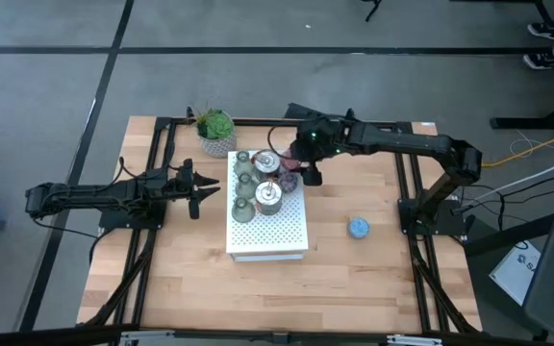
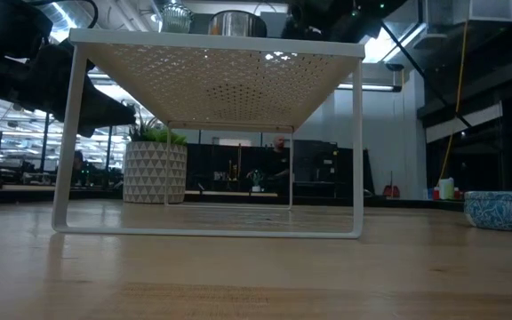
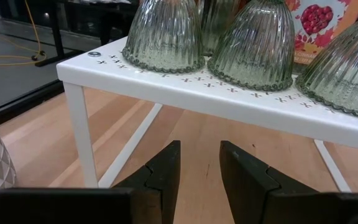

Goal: Pick & Place candle stick holders
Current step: Align the red patterned scented candle with the black patterned scented candle on the shelf

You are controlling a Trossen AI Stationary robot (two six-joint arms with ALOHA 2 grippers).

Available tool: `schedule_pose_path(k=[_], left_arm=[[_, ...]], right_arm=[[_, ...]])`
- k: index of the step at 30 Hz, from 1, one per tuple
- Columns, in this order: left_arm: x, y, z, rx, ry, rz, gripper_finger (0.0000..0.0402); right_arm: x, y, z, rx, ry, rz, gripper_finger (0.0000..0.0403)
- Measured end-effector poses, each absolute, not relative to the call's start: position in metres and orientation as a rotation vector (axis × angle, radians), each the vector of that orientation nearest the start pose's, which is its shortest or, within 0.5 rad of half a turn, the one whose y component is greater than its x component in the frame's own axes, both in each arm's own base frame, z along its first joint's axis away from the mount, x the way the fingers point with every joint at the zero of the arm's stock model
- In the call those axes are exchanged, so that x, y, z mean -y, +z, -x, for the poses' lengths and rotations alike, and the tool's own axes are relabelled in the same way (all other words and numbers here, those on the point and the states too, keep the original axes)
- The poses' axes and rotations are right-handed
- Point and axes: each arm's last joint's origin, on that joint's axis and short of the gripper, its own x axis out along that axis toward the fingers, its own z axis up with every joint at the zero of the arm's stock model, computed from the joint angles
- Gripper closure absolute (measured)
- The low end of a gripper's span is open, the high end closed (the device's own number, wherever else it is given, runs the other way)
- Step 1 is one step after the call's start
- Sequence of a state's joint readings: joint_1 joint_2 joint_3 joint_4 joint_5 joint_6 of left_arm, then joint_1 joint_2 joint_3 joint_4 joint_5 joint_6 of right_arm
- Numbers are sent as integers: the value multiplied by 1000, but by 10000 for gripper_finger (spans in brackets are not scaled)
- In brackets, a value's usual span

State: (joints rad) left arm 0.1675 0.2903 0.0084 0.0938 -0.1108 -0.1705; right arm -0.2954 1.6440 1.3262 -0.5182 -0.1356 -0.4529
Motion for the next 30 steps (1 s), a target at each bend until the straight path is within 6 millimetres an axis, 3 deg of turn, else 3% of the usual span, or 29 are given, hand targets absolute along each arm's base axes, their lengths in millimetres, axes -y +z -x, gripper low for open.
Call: schedule_pose_path(k=[22,30], left_arm=[[-22,150,-112,-165,293,174,294],[-22,150,-112,-164,293,174,294]], right_arm=[[92,276,-343,-837,61,264,65],[90,289,-338,-791,52,283,42]])
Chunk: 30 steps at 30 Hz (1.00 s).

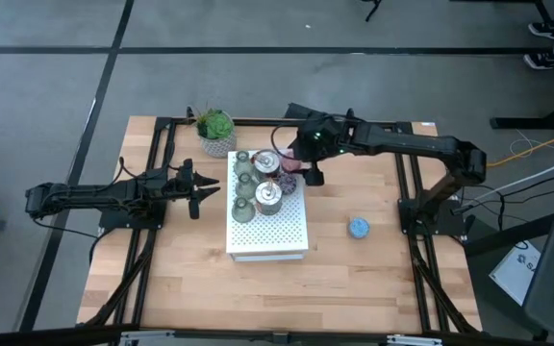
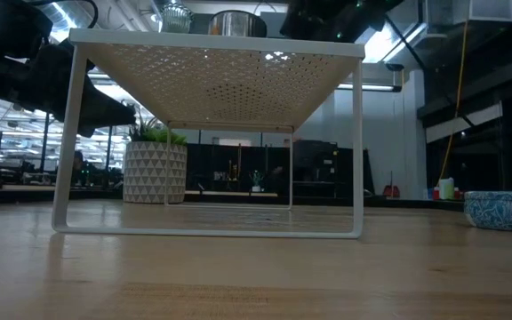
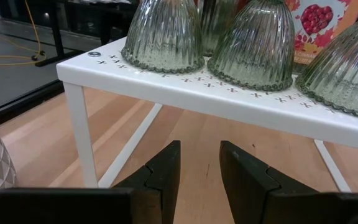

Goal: Pick & Place candle stick holders
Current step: Align the red patterned scented candle with the black patterned scented candle on the shelf

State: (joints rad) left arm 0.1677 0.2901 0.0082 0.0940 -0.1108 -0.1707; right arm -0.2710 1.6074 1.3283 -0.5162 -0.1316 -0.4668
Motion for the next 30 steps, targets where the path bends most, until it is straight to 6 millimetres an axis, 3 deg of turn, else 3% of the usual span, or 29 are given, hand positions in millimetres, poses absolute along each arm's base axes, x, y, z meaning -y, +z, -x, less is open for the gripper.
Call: schedule_pose_path(k=[8,14,22,30], left_arm=[[-22,150,-112,-164,293,174,294],[-22,150,-112,-165,293,174,294],[-22,150,-112,-165,293,174,294],[-22,150,-112,-165,293,174,294]], right_arm=[[82,321,-310,-751,52,321,34],[76,328,-283,-856,59,252,37],[80,307,-265,-1018,47,140,39],[82,278,-265,-1004,5,79,39]])
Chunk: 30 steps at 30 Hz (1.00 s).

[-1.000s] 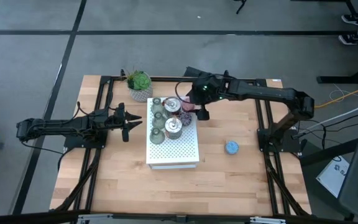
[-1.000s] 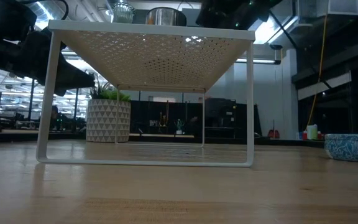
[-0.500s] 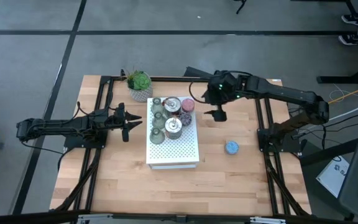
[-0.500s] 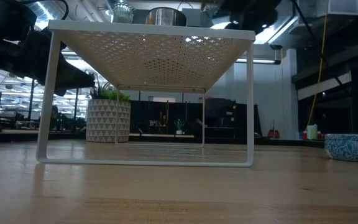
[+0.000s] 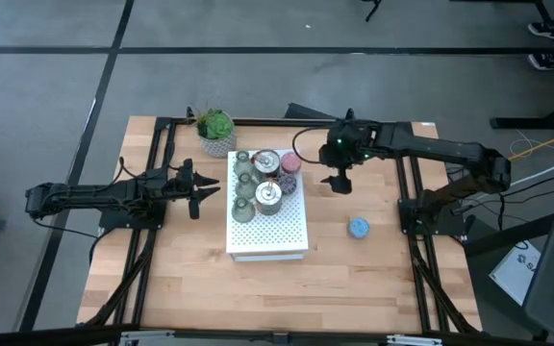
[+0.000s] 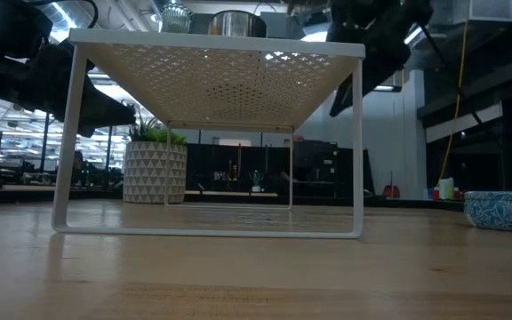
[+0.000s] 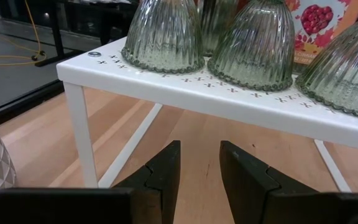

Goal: Pick & Place candle stick holders
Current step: Align the red patterned scented candle with the black patterned scented candle on the shelf

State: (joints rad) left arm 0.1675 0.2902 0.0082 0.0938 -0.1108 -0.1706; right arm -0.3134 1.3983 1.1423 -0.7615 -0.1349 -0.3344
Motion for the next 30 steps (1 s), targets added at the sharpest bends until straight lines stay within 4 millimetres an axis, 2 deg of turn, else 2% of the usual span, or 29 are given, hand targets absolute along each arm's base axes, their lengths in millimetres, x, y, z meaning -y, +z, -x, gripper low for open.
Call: schedule_pose_path(k=[8,19,30], left_arm=[[-22,150,-112,-165,293,174,294],[-22,151,-112,-164,293,174,294],[-22,150,-112,-165,293,174,294]], right_arm=[[84,252,-271,-991,-15,54,39],[89,232,-283,-1031,-78,56,39],[90,229,-286,-1030,-74,62,71]])
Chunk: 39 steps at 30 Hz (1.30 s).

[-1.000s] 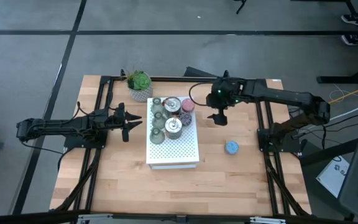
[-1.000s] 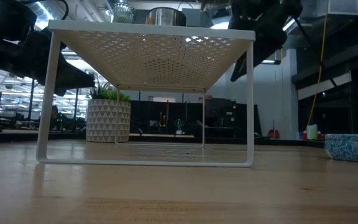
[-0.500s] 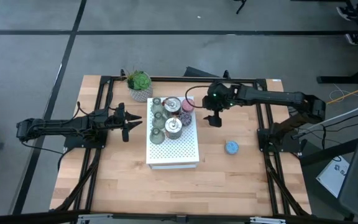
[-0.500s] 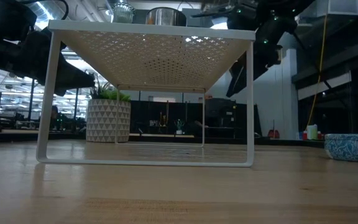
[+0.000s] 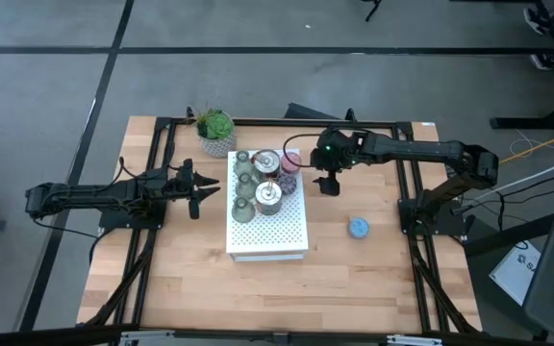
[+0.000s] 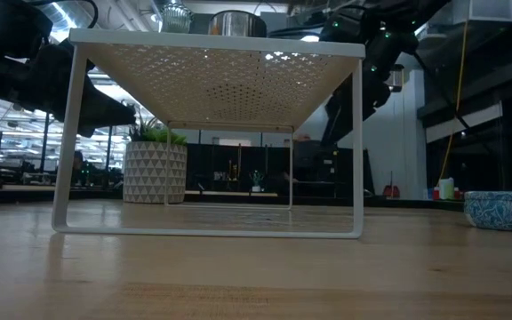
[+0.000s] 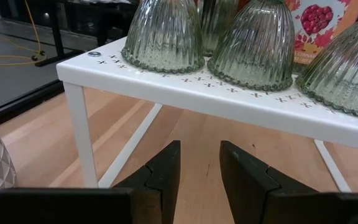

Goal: Pick & Place candle stick holders
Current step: Align the red patterned scented candle with the black patterned scented candle on the shelf

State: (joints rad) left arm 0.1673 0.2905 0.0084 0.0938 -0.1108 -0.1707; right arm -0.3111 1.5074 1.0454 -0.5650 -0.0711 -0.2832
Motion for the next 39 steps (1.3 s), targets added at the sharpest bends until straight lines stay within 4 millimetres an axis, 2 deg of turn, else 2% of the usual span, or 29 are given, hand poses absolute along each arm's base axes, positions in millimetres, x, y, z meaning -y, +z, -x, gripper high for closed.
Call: schedule_pose_path(k=[11,16,19,24,28,31,34,39], left_arm=[[-22,150,-112,-165,293,174,294],[-22,150,-112,-164,293,174,294],[-22,150,-112,-165,293,174,294],[-22,150,-112,-165,293,174,294],[-22,151,-112,-164,293,174,294],[-22,150,-112,-165,293,174,294],[-22,151,-112,-164,293,174,294],[-22,151,-112,-164,293,174,294]], right_arm=[[90,229,-285,-1022,-189,-102,75],[87,227,-284,-1055,-161,-74,89],[85,227,-284,-1059,-145,-55,122],[84,227,-282,-1075,-139,-55,207],[83,231,-278,-1139,-119,-47,279],[82,234,-274,-1200,-79,-11,318],[84,241,-272,-1222,-69,-3,333],[91,247,-268,-1264,-121,6,336]])
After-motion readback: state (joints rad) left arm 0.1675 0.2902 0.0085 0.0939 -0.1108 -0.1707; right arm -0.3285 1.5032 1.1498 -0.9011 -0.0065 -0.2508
